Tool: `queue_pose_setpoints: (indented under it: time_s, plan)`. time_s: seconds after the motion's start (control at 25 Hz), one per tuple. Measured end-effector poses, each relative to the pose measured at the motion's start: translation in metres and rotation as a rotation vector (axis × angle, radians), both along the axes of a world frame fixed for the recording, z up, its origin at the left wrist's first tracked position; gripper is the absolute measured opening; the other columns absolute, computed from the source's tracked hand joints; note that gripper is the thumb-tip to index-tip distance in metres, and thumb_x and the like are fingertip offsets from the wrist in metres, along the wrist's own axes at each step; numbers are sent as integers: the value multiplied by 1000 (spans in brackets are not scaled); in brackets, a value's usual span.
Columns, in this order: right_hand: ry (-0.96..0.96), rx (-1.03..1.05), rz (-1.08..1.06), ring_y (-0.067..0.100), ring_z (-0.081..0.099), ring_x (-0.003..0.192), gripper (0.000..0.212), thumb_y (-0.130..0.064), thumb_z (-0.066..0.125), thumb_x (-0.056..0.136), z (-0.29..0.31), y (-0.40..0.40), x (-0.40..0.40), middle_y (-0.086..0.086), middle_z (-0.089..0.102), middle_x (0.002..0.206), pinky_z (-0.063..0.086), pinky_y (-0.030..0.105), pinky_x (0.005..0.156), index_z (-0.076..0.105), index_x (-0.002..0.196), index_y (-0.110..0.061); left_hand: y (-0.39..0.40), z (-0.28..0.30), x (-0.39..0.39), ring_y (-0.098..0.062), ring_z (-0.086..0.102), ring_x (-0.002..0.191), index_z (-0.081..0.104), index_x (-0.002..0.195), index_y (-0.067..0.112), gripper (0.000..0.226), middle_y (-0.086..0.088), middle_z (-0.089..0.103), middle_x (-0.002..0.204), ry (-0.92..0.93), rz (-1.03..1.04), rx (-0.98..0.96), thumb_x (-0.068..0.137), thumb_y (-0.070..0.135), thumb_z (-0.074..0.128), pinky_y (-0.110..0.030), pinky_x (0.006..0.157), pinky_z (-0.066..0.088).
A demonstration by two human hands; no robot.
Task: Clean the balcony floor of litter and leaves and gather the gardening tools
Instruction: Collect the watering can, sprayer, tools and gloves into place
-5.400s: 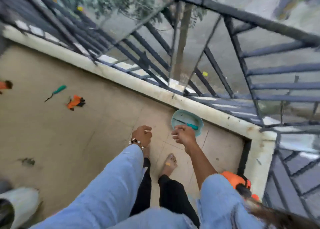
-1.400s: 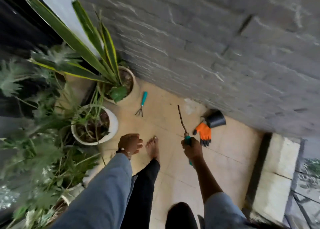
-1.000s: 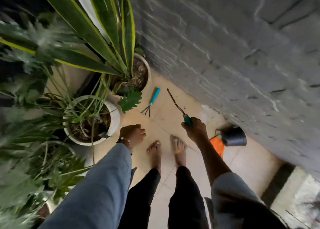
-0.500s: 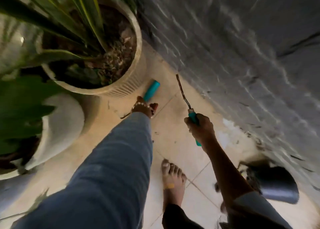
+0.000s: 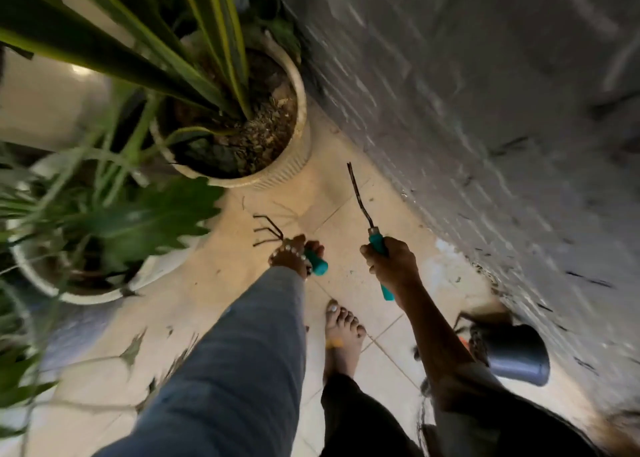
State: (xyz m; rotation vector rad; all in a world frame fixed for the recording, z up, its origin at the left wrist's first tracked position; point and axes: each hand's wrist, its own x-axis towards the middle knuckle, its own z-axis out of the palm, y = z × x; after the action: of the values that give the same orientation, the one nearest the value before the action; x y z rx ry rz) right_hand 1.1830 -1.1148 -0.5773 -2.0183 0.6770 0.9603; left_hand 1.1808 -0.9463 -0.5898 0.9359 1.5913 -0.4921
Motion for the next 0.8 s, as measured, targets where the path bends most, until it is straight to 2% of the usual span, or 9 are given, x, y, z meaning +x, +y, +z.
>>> queue_pose_setpoints:
  time_s: [0.04, 0.08, 0.16, 0.24, 0.32, 0.44, 0.6, 0.72, 0.8]
  plan:
    - [42, 39, -20, 24, 63, 76, 26, -34, 65, 86, 28, 3, -7, 9, 67, 86, 53, 37, 73, 61, 96, -10, -3, 26, -20, -18, 56, 48, 46, 76, 10, 23, -6, 54, 57, 2, 48, -70, 98, 13, 52, -24, 41, 51]
    - [94, 76, -34, 20, 62, 68, 24, -31, 65, 87, 58, 7, -16, 8, 65, 82, 52, 36, 69, 62, 97, -9, -5, 50, -41, -16, 52, 43, 45, 71, 12, 29, -4, 50, 58, 21, -13, -97, 96, 20, 56, -22, 41, 47]
    - [174, 130, -22, 20, 59, 62, 21, -26, 65, 87, 118, 13, -35, 10, 64, 75, 50, 37, 65, 62, 96, -7, -5, 116, -74, -16, 52, 55, 47, 71, 16, 34, -2, 52, 69, 35, -44, -94, 94, 38, 56, -22, 53, 46]
    - [222, 180, -15, 23, 57, 61, 19, -22, 65, 87, 172, 21, -53, 13, 62, 73, 47, 35, 60, 62, 93, -4, -10, 175, -102, -22, 62, 69, 54, 75, 16, 39, -8, 64, 81, 0, -28, -38, 91, 52, 55, -27, 65, 54]
    - [239, 247, -39, 22, 52, 56, 13, -16, 63, 89, 240, 35, -74, 13, 58, 68, 43, 33, 57, 61, 84, -4, -8, 251, -121, -29, 65, 67, 60, 70, 12, 54, -13, 69, 76, -4, 89, 41, 90, 60, 50, -34, 66, 56]
    - [243, 350, -33, 17, 50, 49, 12, -9, 58, 91, 343, 65, -107, 8, 55, 61, 42, 28, 52, 59, 80, -8, 1, 358, -151, -23, 49, 52, 57, 68, 13, 56, -7, 57, 61, -101, 169, 59, 95, 59, 40, -28, 52, 41]
    - [222, 448, 99, 20, 55, 59, 8, -12, 55, 94, 435, 102, -150, 7, 62, 70, 44, 30, 60, 60, 89, -8, 25, 443, -200, -26, 56, 61, 65, 86, 11, 46, -11, 62, 71, -196, 163, 178, 96, 50, 43, -33, 60, 48]
    - [228, 503, 286, 23, 60, 69, 8, -12, 53, 95, 477, 136, -187, 9, 65, 82, 47, 31, 62, 59, 93, -10, 51, 490, -244, -29, 62, 66, 67, 88, 12, 42, -14, 66, 76, -261, 249, 283, 94, 49, 49, -38, 66, 56]
    - [223, 518, 403, 21, 60, 73, 8, -12, 52, 96, 497, 165, -214, 7, 65, 85, 48, 31, 63, 58, 99, -9, 69, 510, -282, -29, 62, 65, 66, 86, 10, 40, -16, 65, 76, -300, 390, 291, 93, 47, 52, -37, 62, 56]
